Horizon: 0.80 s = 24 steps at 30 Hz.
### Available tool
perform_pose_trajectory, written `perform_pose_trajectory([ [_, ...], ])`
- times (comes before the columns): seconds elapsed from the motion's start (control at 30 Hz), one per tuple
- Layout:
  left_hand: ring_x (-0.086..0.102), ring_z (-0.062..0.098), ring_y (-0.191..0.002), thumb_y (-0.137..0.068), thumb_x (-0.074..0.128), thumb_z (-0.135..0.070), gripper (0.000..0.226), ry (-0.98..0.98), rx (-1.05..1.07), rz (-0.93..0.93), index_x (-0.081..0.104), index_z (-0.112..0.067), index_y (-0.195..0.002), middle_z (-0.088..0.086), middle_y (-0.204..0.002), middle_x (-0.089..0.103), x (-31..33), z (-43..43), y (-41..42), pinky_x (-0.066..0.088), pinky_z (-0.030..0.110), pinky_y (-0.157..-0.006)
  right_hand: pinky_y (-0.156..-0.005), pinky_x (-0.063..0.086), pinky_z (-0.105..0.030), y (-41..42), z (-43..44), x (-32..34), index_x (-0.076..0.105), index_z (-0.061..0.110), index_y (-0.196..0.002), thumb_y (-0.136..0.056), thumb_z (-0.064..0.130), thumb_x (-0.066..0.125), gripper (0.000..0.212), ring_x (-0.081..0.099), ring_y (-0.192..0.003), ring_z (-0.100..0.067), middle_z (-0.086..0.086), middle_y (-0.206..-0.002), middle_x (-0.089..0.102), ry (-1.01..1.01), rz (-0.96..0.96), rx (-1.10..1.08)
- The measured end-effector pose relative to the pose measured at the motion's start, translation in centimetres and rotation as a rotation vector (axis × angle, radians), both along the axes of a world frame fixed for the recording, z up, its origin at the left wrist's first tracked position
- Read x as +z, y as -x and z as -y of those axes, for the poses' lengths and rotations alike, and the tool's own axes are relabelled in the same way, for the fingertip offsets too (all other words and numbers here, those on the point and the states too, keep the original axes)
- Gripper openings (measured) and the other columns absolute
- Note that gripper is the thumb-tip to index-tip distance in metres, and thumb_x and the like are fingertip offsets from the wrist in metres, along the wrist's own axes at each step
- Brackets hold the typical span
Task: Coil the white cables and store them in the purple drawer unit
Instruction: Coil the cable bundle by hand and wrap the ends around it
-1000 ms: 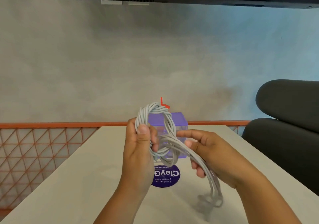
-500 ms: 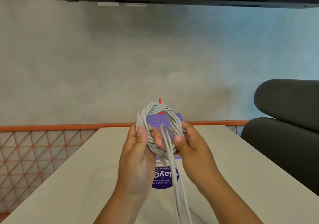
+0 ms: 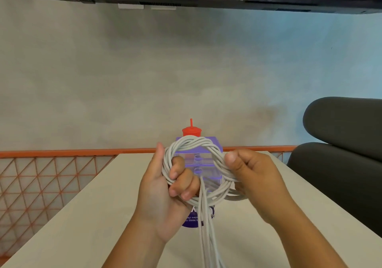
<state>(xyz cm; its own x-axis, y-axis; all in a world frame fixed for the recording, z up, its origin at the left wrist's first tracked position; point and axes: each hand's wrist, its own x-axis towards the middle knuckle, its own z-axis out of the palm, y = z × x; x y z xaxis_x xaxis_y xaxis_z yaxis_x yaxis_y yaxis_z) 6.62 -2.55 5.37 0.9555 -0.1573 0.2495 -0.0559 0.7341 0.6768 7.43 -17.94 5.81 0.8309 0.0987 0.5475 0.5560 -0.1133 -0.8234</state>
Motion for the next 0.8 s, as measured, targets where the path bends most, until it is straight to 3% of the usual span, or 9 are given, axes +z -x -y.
perform_pose_trajectory([
  [0.07,0.023,0.014,-0.035,-0.08,0.038,-0.056,0.057,0.027,-0.014,-0.003,0.033,-0.016,-0.04,-0.002,-0.031,0.021,0.1,0.5,0.4,0.029,0.019,-0.038,-0.045,0.044,-0.033,0.1,0.1,0.0,0.061,0.0,-0.069,-0.05,0.078,0.064,0.08,0.05,-0.053,-0.028,-0.026,-0.062,0.055,-0.157,-0.037,0.116],
  [0.13,0.027,0.014,-0.035,-0.08,0.039,-0.055,0.055,0.042,-0.004,0.001,0.034,-0.016,-0.041,-0.001,-0.032,0.022,0.2,1.1,0.6,0.033,0.018,-0.038,-0.045,0.04,-0.028,0.4,-0.3,0.3,0.067,0.012,-0.059,-0.047,0.075,0.068,0.064,0.05,-0.049,-0.024,-0.014,-0.055,0.058,-0.301,-0.035,0.151],
  [0.33,0.041,0.02,-0.044,-0.085,0.045,-0.059,0.06,0.07,0.104,-0.116,0.04,-0.01,-0.05,0.008,-0.048,0.037,-0.9,2.2,-0.4,0.047,0.022,-0.049,-0.05,0.031,-0.028,1.0,-1.3,0.6,0.05,0.011,-0.054,-0.063,0.03,0.066,0.027,0.034,-0.043,-0.02,-0.004,-0.043,0.041,-0.688,-0.012,-0.031],
  [0.4,0.054,0.028,-0.055,-0.083,0.05,-0.061,0.063,0.055,0.103,-0.145,0.058,-0.001,-0.062,0.017,-0.061,0.051,-1.1,2.4,-0.6,0.056,0.035,-0.061,-0.054,0.036,-0.03,1.0,-1.6,0.3,0.05,0.007,-0.057,-0.076,0.016,0.065,0.025,0.039,-0.052,-0.027,-0.013,-0.054,0.045,-0.71,0.019,-0.094],
  [0.43,0.056,0.026,-0.049,-0.083,0.049,-0.06,0.064,0.047,0.116,-0.17,0.06,-0.004,-0.056,0.016,-0.055,0.054,-1.2,2.5,-0.7,0.055,0.033,-0.054,-0.055,0.039,-0.031,1.1,-1.7,0.2,0.052,0.008,-0.057,-0.08,0.013,0.064,0.027,0.042,-0.056,-0.028,-0.014,-0.058,0.047,-0.687,0.076,-0.156],
  [0.53,0.041,0.017,-0.03,-0.075,0.048,-0.065,0.066,0.002,0.101,-0.199,0.045,-0.013,-0.034,0.004,-0.032,0.038,-1.3,2.6,-0.8,0.041,0.02,-0.042,-0.046,0.039,-0.024,2.0,-1.8,0.0,0.052,0.014,-0.056,-0.074,0.026,0.064,0.025,0.04,-0.046,-0.018,-0.007,-0.049,0.045,-0.41,0.357,-0.407],
  [0.6,0.037,0.014,-0.028,-0.063,0.051,-0.065,0.061,-0.007,0.024,-0.204,0.041,-0.014,-0.031,0.001,-0.029,0.032,-1.3,2.3,-0.8,0.037,0.019,-0.041,-0.044,0.038,-0.023,2.2,-1.9,0.1,0.055,0.016,-0.058,-0.072,0.03,0.061,0.021,0.039,-0.042,-0.017,-0.002,-0.047,0.047,-0.393,0.393,-0.402],
  [0.7,0.034,0.012,-0.027,-0.066,0.055,-0.058,0.055,0.062,-0.059,-0.184,0.035,-0.016,-0.037,-0.001,-0.029,0.028,-1.1,2.5,-0.3,0.035,0.016,-0.036,-0.041,0.033,-0.015,2.3,-2.1,0.7,0.048,0.018,-0.048,-0.081,0.014,0.06,0.035,0.033,-0.036,-0.008,0.006,-0.04,0.038,-0.84,0.051,-0.126],
  [0.8,0.03,0.009,-0.029,-0.074,0.056,-0.056,0.054,0.135,-0.108,-0.135,0.033,-0.016,-0.046,-0.003,-0.032,0.026,-1.2,2.4,-0.1,0.036,0.018,-0.047,-0.041,0.026,-0.018,1.9,-2.3,0.6,0.044,0.016,-0.049,-0.075,0.023,0.059,0.031,0.022,-0.03,-0.008,0.003,-0.035,0.028,-1.113,-0.218,0.06],
])
